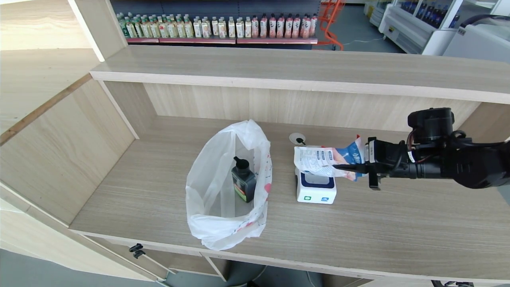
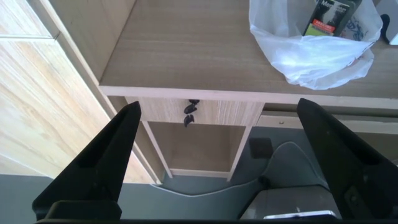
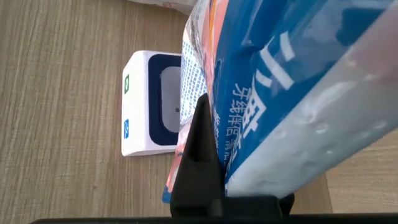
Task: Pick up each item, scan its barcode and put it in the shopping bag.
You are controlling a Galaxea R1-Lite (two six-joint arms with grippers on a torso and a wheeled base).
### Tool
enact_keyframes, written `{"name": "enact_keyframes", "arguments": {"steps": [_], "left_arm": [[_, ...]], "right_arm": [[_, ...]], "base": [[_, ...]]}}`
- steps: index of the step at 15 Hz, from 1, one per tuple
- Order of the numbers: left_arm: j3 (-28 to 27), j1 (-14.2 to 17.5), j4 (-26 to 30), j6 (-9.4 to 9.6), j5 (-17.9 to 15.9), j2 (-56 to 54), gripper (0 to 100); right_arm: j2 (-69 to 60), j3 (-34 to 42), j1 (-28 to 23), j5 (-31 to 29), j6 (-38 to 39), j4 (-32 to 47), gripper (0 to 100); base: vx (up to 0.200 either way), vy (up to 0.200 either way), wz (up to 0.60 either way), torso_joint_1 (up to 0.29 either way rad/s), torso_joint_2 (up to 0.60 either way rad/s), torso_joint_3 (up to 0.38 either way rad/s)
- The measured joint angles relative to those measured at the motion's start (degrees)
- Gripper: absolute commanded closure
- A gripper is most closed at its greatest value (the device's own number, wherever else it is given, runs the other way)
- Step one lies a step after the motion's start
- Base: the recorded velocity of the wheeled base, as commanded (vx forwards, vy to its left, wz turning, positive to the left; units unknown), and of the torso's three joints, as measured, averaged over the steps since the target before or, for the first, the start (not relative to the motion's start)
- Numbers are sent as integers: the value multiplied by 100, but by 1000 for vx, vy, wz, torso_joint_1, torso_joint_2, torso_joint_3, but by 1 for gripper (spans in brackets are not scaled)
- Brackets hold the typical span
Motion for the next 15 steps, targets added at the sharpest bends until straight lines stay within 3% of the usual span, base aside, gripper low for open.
{"name": "enact_keyframes", "arguments": {"steps": [12,15], "left_arm": [[0,0,0,0,0,0,0],[0,0,0,0,0,0,0]], "right_arm": [[296,-113,34,-52,93,24,100],[40,-55,37,-66,646,48,100]], "base": [[0,0,0,0,0,0],[0,0,0,0,0,0]]}}
